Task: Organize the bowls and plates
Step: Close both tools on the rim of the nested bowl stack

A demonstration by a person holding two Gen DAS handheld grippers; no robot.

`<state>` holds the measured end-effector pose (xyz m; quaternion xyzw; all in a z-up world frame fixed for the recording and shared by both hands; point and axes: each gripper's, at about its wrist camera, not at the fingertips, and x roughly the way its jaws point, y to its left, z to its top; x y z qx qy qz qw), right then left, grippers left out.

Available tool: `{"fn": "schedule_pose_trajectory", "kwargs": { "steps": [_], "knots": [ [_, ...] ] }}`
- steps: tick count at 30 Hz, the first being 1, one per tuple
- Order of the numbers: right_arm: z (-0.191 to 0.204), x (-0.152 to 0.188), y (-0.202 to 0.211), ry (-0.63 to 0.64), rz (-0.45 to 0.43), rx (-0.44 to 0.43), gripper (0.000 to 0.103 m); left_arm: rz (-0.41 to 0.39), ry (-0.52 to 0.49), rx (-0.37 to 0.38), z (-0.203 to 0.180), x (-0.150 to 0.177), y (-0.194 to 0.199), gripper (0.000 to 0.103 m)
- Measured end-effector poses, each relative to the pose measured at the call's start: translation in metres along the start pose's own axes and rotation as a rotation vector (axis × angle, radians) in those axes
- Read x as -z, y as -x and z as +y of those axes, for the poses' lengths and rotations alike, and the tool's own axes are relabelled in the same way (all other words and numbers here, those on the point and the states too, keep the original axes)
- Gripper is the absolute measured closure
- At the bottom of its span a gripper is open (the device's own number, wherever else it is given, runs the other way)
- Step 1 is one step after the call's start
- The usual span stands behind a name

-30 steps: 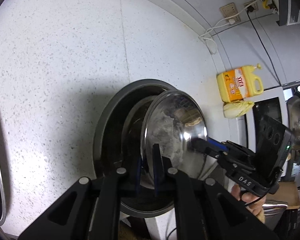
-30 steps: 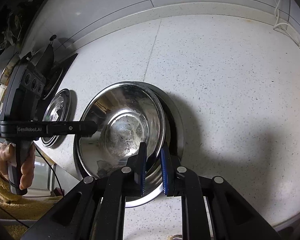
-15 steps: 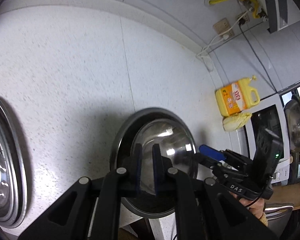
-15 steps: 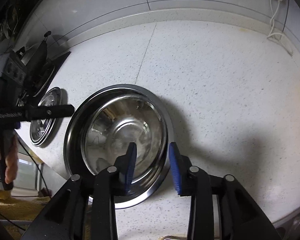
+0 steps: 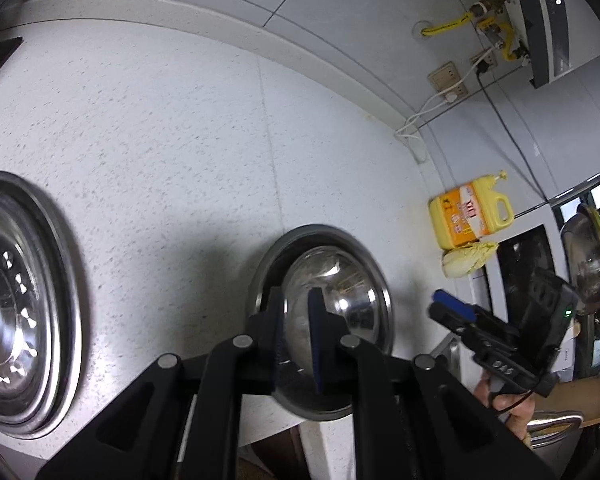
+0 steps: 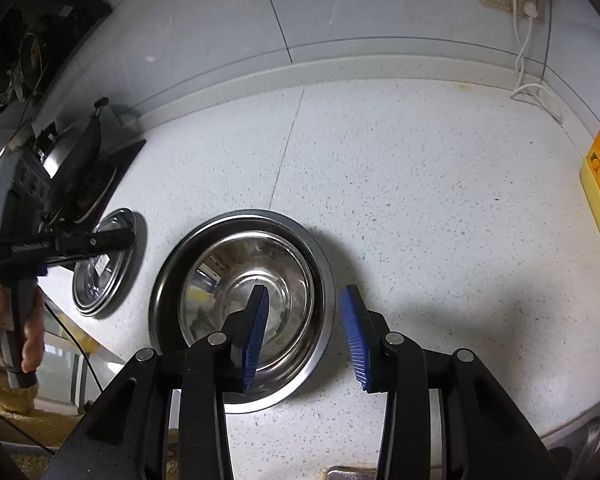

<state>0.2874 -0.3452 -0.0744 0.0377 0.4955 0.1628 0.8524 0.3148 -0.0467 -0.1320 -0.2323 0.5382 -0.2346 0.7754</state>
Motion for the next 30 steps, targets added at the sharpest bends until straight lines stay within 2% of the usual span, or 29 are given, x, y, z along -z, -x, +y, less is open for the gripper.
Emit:
{"fn": "schedule_pose_trajectory", "kwargs": {
  "steps": [2, 8, 24, 30],
  "knots": [
    [0.0, 0.004, 0.003, -0.005, -0.001, 0.014, 0.061, 0.014, 0.021, -0.011, 0.008, 0.004, -0.004, 0.092],
    [-0.011, 0.014, -0.014, -0.05, 0.066, 0.039, 0.06, 0.069, 0.086, -0.04, 0.026, 0.015, -0.023, 0.092],
    [-0.015, 0.023, -0.038, -0.027, 0.169, 0.068, 0.06, 0.108, 0.033, -0.079, 0.013, 0.023, -0.051, 0.092],
    [-0.013, 0.022, -0.045, -0.016, 0.19, 0.066, 0.066, 0.122, 0.029, -0.085, 0.011, 0.029, -0.066, 0.092]
  ]
}}
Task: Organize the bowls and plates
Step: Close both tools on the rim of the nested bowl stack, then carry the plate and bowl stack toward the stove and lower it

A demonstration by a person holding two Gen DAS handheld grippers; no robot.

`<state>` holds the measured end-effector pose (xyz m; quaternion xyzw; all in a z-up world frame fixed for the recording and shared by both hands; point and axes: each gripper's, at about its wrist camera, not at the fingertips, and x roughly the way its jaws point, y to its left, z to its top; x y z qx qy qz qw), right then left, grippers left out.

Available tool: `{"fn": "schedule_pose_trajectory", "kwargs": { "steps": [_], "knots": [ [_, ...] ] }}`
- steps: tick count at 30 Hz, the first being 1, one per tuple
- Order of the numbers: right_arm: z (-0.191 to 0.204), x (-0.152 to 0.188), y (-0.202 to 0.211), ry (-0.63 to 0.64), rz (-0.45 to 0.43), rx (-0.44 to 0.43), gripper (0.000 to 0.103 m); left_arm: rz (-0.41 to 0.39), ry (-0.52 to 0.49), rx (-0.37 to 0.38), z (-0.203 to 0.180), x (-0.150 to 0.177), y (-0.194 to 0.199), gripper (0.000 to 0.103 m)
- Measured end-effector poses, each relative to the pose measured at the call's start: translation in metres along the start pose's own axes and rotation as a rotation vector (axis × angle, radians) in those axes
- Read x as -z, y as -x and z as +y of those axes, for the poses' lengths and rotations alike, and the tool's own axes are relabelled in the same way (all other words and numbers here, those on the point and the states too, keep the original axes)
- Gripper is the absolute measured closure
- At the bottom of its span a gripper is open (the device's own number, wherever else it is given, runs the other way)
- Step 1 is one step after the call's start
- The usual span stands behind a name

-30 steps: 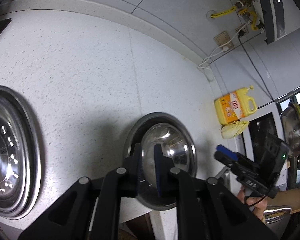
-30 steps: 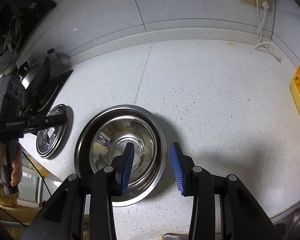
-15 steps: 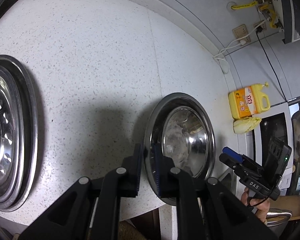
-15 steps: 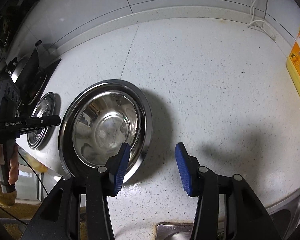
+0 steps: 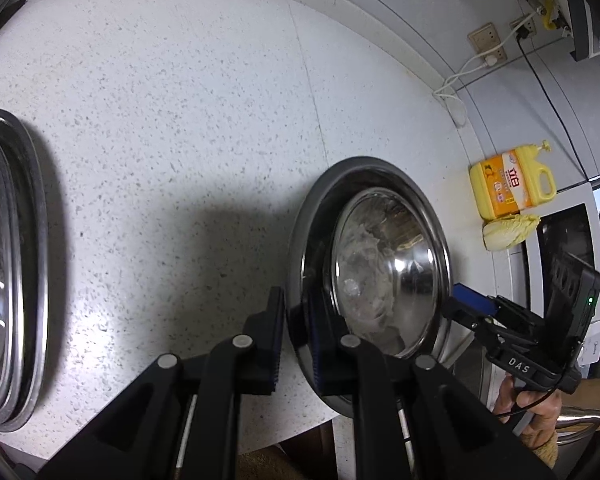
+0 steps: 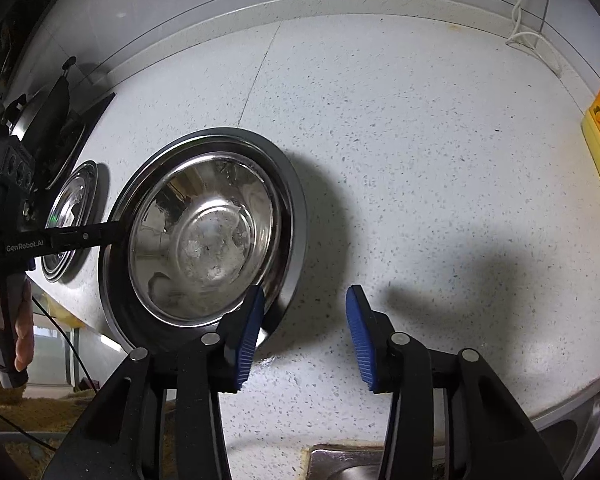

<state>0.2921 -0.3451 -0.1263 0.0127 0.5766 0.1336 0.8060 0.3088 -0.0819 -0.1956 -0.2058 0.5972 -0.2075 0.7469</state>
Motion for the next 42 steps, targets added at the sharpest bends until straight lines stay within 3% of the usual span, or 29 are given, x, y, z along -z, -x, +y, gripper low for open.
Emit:
{"fn": "schedule_pose_trajectory", "kwargs": {
  "steps": [7, 19, 42],
  "knots": [
    [0.006, -0.006, -0.009, 0.011, 0.024, -0.004, 0.079, 0.013, -0.011, -0.003, -0.001, 0.0, -0.012, 0.091],
    [0.006, -0.009, -0.024, 0.015, 0.042, -0.03, 0.087, 0.008, -0.027, -0.02, -0.005, -0.006, -0.025, 0.091],
    [0.018, -0.012, -0.024, 0.012, 0.049, 0.029, 0.087, -0.041, -0.095, -0.002, -0.005, 0.001, -0.022, 0.091]
  ]
}}
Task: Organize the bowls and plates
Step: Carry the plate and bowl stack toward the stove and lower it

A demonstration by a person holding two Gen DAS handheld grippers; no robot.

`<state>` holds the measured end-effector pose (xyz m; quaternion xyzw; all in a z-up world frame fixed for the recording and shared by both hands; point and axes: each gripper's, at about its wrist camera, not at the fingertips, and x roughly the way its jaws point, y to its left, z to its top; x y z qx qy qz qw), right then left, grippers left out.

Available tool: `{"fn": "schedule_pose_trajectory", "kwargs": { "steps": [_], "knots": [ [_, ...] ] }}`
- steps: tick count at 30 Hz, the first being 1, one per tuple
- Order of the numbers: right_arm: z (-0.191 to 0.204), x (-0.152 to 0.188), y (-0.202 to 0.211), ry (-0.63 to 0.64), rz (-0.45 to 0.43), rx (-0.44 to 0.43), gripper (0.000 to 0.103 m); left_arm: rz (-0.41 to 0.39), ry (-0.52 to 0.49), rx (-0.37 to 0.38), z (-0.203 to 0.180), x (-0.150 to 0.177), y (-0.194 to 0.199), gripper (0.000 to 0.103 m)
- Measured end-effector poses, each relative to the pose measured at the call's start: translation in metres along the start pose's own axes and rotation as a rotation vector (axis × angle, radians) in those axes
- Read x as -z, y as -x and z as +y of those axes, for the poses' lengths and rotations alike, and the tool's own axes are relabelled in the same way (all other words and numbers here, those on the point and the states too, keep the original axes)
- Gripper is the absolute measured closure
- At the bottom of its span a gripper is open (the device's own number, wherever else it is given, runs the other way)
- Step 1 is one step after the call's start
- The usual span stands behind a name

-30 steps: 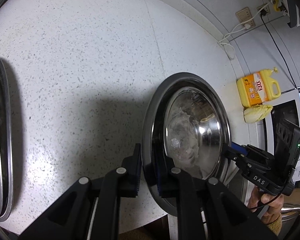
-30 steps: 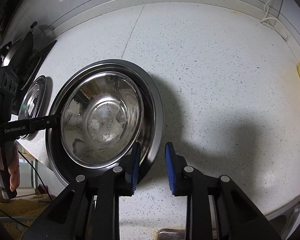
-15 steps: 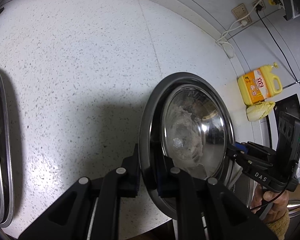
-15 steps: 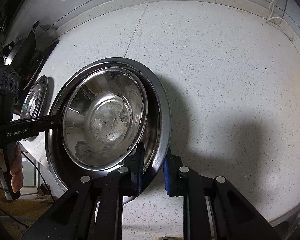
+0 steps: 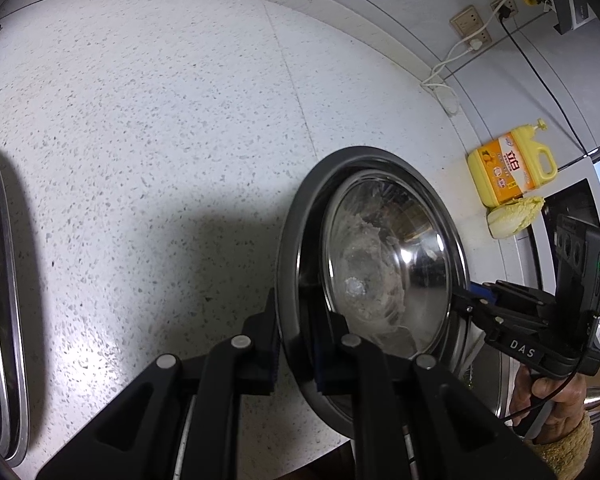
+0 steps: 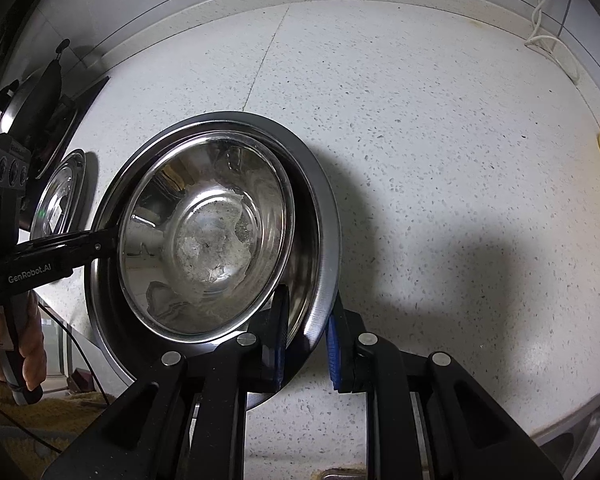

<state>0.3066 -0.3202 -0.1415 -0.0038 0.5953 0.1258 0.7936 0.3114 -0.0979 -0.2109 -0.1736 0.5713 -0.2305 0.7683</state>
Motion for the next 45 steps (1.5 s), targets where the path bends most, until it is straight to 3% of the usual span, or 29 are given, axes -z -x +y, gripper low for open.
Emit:
{"fn": "schedule_pose_trajectory", "kwargs": {
  "steps": [31, 45],
  "knots": [
    [0.021, 0.0, -0.008, -0.051, 0.011, 0.072, 0.087, -0.01, -0.078, -0.004, 0.0, -0.01, 0.001, 0.09],
    [0.037, -0.008, -0.001, -0.004, 0.001, 0.078, 0.087, -0.06, -0.035, 0.0, 0.031, -0.006, 0.037, 0.092]
  ]
}}
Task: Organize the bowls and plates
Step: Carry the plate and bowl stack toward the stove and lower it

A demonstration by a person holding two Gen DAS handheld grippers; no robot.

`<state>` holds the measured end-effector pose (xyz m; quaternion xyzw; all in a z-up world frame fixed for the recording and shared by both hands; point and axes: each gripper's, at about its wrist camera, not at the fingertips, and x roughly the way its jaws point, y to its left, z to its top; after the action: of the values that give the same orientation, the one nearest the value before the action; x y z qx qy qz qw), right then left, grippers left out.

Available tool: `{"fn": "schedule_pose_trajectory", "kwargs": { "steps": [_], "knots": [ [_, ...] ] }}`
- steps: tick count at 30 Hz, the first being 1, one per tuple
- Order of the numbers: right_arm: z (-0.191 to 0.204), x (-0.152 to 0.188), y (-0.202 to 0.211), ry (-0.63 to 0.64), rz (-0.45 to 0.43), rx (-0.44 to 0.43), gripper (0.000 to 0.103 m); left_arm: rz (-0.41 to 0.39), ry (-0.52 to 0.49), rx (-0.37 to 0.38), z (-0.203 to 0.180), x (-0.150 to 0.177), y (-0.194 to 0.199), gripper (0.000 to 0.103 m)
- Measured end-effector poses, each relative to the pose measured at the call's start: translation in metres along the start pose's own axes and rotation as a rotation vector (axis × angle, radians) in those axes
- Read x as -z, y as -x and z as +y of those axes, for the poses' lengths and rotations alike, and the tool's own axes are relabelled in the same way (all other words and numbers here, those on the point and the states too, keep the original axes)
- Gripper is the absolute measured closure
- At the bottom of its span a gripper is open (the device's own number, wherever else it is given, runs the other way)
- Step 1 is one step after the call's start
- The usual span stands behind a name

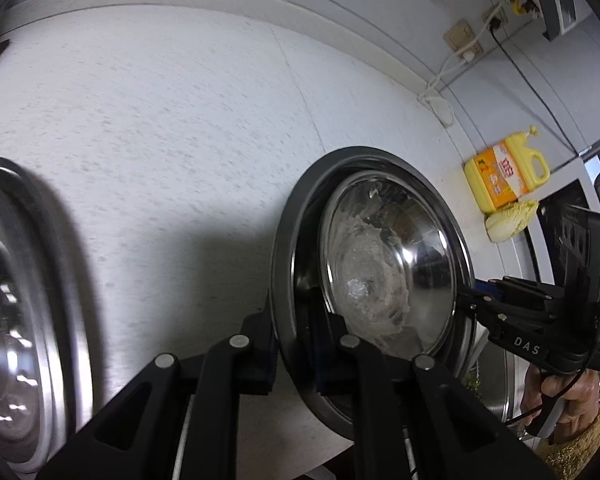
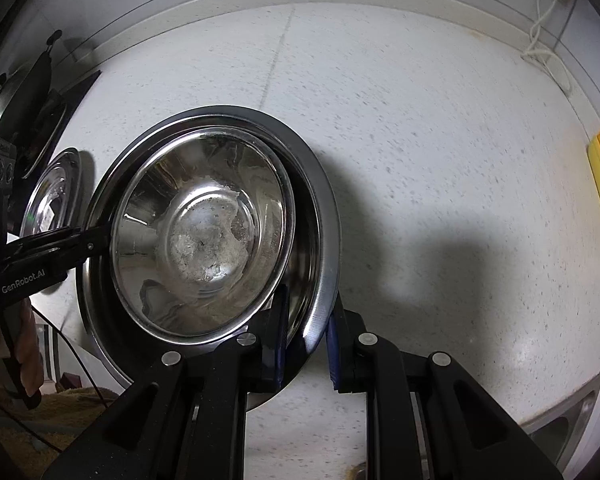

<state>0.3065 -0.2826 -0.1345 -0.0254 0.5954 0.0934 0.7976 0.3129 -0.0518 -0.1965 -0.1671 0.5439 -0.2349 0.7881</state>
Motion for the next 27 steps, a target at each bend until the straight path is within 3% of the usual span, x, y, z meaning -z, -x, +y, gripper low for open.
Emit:
{"fn": "schedule_pose_trajectory", "kwargs": {
  "steps": [6, 15, 20, 27],
  "knots": [
    [0.035, -0.017, 0.017, 0.084, -0.045, -0.034, 0.087, -0.094, 0.055, -0.039, 0.04, -0.004, 0.061, 0.093],
    [0.135, -0.052, 0.025, 0.296, -0.099, -0.157, 0.087, -0.204, 0.209, -0.144, 0.139, 0.015, 0.165, 0.093],
    [0.186, -0.056, 0.003, 0.39, -0.068, -0.206, 0.087, -0.195, 0.279, -0.193, 0.187, 0.036, 0.182, 0.093],
    [0.207, -0.048, -0.029, 0.392, 0.001, -0.238, 0.087, -0.17, 0.307, -0.218, 0.223, 0.046, 0.174, 0.093]
  ]
}}
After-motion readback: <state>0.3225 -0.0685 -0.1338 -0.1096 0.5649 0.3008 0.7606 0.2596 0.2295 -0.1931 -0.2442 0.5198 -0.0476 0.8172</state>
